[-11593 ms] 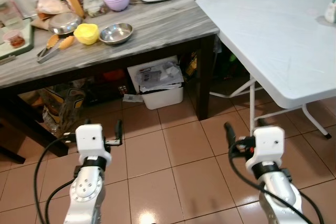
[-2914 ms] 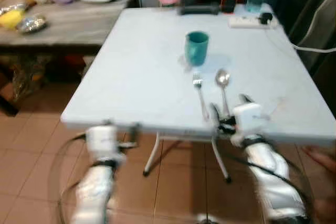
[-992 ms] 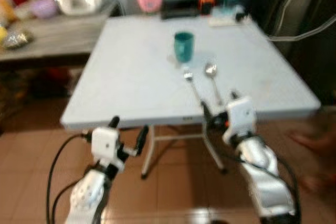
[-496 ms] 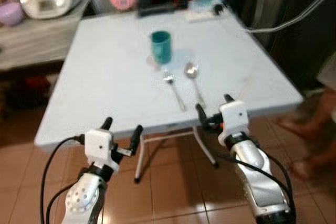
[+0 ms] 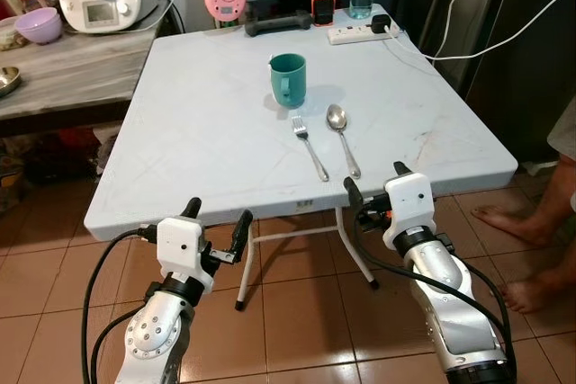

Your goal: Setting the table

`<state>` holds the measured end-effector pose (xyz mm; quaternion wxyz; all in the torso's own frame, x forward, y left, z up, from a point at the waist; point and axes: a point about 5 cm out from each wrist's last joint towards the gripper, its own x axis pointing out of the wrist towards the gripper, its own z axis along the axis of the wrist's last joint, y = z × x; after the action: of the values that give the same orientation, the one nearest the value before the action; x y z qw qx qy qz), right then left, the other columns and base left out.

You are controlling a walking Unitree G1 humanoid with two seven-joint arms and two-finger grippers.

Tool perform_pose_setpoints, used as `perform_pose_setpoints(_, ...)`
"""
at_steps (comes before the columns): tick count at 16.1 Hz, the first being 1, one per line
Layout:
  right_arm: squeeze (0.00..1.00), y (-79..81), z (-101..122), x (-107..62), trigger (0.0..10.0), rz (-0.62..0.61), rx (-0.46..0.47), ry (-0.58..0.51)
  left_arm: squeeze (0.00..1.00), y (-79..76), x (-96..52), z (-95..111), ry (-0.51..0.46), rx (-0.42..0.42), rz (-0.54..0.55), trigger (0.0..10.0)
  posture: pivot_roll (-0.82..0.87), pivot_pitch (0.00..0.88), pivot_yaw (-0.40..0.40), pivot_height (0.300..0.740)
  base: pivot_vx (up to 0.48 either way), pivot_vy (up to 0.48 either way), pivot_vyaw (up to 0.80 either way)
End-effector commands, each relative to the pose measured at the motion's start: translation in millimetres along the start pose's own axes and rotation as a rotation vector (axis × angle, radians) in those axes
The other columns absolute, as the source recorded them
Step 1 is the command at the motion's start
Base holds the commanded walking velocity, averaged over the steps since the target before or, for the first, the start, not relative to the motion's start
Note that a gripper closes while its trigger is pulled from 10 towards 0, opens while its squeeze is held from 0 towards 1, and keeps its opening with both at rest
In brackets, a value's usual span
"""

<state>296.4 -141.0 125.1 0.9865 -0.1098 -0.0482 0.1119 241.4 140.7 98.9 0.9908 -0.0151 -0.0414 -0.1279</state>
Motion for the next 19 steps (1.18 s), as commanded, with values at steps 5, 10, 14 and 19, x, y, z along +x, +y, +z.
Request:
perform_pose_setpoints(5,0.0,0.3,7.6,0.5,10.0,0.0,0.006,-0.037,0.0,3.7,3.2,0.6,0.01,0.015,0.03,10.0,-0.15,0.1,0.099,0.74,0.0,0.0,0.0)
perform_pose_setpoints(10,0.0,-2.8,7.1,-2.8,10.0,-0.006,0.003,-0.041,0.0,11.7,0.9,-0.4,0.02,0.035,0.083,10.0,-0.15,0.099,0.1,0.74,0.0,0.0,0.0)
perform_pose_setpoints(14,0.0,-3.7,8.2,-5.6,10.0,-0.02,0.022,-0.045,0.0,10.6,0.7,2.6,-0.001,0.034,0.063,10.0,-0.15,0.099,0.104,0.74,0.0,0.0,0.0)
perform_pose_setpoints(19,0.0,-5.4,7.8,-7.9,10.0,-0.033,0.013,-0.047,0.0,10.1,-1.8,-1.1,0.023,0.058,0.058,10.0,-0.16,0.101,0.11,0.74,0.0,0.0,-0.3)
